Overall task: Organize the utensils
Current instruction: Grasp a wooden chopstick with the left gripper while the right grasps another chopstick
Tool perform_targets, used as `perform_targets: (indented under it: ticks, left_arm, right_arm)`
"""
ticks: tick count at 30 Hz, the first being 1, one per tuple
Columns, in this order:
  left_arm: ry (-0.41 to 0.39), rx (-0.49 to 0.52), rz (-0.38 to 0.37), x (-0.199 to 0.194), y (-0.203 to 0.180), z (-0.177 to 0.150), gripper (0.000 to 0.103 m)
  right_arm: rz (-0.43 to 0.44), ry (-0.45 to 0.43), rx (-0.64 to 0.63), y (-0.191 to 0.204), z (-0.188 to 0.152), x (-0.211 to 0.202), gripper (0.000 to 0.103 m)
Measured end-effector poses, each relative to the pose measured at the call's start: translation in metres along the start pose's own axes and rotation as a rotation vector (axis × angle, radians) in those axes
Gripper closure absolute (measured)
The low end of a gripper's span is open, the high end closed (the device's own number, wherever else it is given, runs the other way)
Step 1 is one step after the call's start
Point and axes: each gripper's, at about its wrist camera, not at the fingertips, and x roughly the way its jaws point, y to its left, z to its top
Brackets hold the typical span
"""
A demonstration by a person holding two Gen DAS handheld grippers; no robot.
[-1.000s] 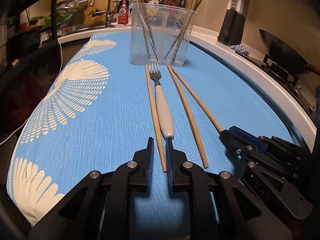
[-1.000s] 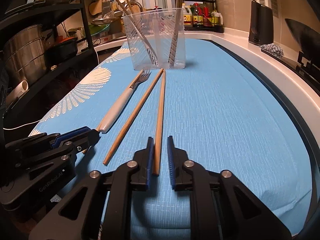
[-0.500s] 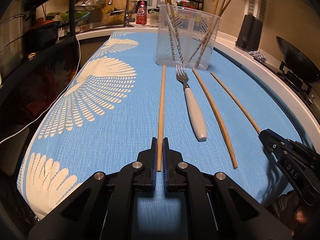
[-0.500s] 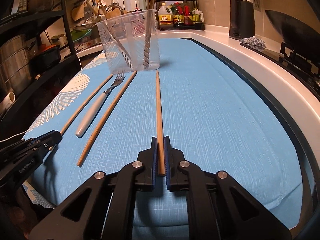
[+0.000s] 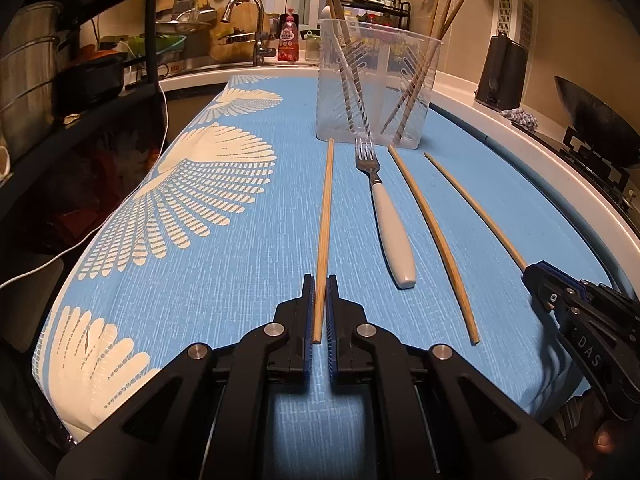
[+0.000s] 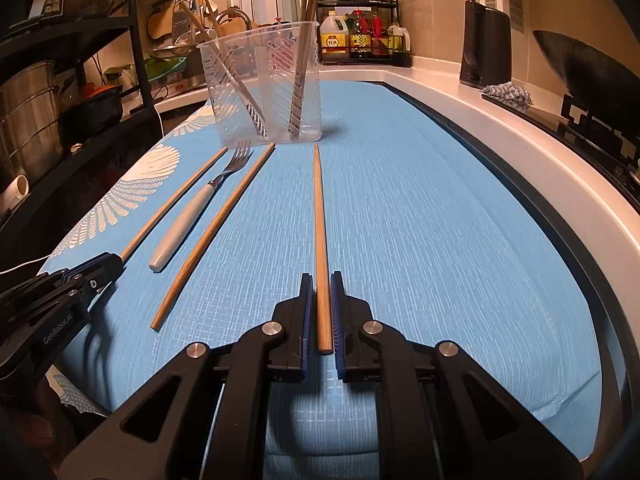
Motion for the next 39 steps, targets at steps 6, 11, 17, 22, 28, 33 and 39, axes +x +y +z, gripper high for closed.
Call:
perform_targets:
  ticks: [6,11,17,22,28,33,39]
  left_arm:
    - [-0.034,0.0,-0.001,0.0014,-0.0002,-0.0017,0.097]
    - [-0.033,-0.008,-0.004,0.0004,0.0007,-0.0005,0.098]
    - [-0.03,-0.026,-0.01,-0.0041,0.0056,-0.0001,0.098]
    - [-0.026,-0.018,-0.008,-0.0021,0.0042,-0.0032,0.098]
    - [-0.031,-0.018,-0.002,-0.0021,0.0023,-0.0039,0.097]
    - [-0.032,-0.018,-0.002,-0.0022,0.0019,-0.0039,0.097]
    - [-0.032,-0.017,-0.001,-0.0022,0.002,-0.0038,0.097]
  right_arm:
    - [-0.004,-0.004,-0.005,0.0004,-0.0002,0.0005,0.093]
    - [0.006,-0.009,0.007,-0.0012,-0.0017,-0.0017,0.097]
    - [-0.02,-0.013,0.035,-0.0067,-0.003,-0.0034,0.096]
    - [-0.028,-0.015,0.034,-0.0055,-0.0028,-0.0025,0.096]
    - [-0.03,-0.02,0.025,-0.0044,-0.0038,-0.003,0.095]
    - [-0.032,-0.021,0.021,-0.0036,-0.0042,-0.0032,0.095]
    - [-0.035,-0.024,0.017,-0.003,-0.0043,-0.0031,0.095]
